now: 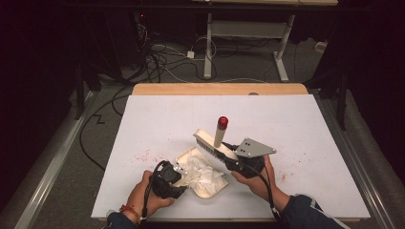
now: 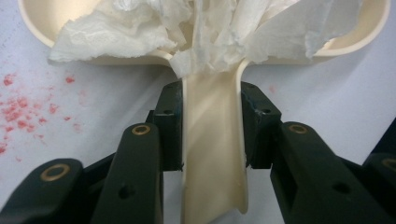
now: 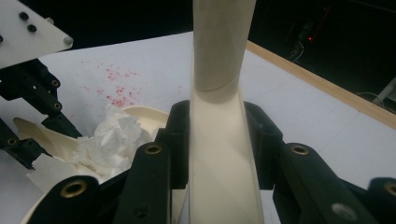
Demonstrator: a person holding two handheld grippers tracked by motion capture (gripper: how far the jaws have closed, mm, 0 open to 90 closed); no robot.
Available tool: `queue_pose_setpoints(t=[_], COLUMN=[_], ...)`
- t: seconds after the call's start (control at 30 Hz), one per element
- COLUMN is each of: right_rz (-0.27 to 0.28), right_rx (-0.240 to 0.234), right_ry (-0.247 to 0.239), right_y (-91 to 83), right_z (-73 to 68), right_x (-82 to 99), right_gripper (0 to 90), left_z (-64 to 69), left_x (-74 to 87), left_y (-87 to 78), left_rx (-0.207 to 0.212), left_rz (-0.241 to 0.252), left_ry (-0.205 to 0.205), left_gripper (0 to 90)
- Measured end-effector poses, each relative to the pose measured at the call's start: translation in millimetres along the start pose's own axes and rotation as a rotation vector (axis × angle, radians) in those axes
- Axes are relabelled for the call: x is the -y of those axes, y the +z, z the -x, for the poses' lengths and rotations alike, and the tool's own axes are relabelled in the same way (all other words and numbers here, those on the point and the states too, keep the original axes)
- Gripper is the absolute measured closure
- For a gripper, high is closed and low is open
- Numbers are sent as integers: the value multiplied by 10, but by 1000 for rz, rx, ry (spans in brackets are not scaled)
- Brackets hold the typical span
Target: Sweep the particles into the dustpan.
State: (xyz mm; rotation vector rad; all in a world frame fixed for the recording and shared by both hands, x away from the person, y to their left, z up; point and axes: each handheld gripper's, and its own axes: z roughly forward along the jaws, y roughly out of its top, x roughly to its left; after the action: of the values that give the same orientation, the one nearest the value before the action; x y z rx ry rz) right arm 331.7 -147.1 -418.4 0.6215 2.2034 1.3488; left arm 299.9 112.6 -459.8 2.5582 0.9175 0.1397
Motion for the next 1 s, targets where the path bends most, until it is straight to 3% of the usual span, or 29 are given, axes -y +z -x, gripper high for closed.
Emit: queue_pose_setpoints(t=[0.13, 0.3, 0.53, 0.8, 1.0], right_rz=[-30, -92, -143, -191, -157], right_rx=[18, -10, -56, -130, -175], right_ry=[13, 17, -22, -26, -48], right_y=[-74, -177, -578, -600, -566], right_z=[89, 121, 63, -6, -110], right_x=[61, 155, 219, 288, 266], right_gripper=[680, 680, 681, 680, 680], left_z=[-3, -2, -6, -15, -37], left_x=[5, 9, 10, -9, -13], left_y=[5, 13, 16, 21, 33], left_rx=[2, 3, 6, -6, -11], left_rz=[1, 1, 0, 4, 9], left_ry=[-2, -6, -14, -23, -27], left_gripper=[627, 627, 627, 627, 627])
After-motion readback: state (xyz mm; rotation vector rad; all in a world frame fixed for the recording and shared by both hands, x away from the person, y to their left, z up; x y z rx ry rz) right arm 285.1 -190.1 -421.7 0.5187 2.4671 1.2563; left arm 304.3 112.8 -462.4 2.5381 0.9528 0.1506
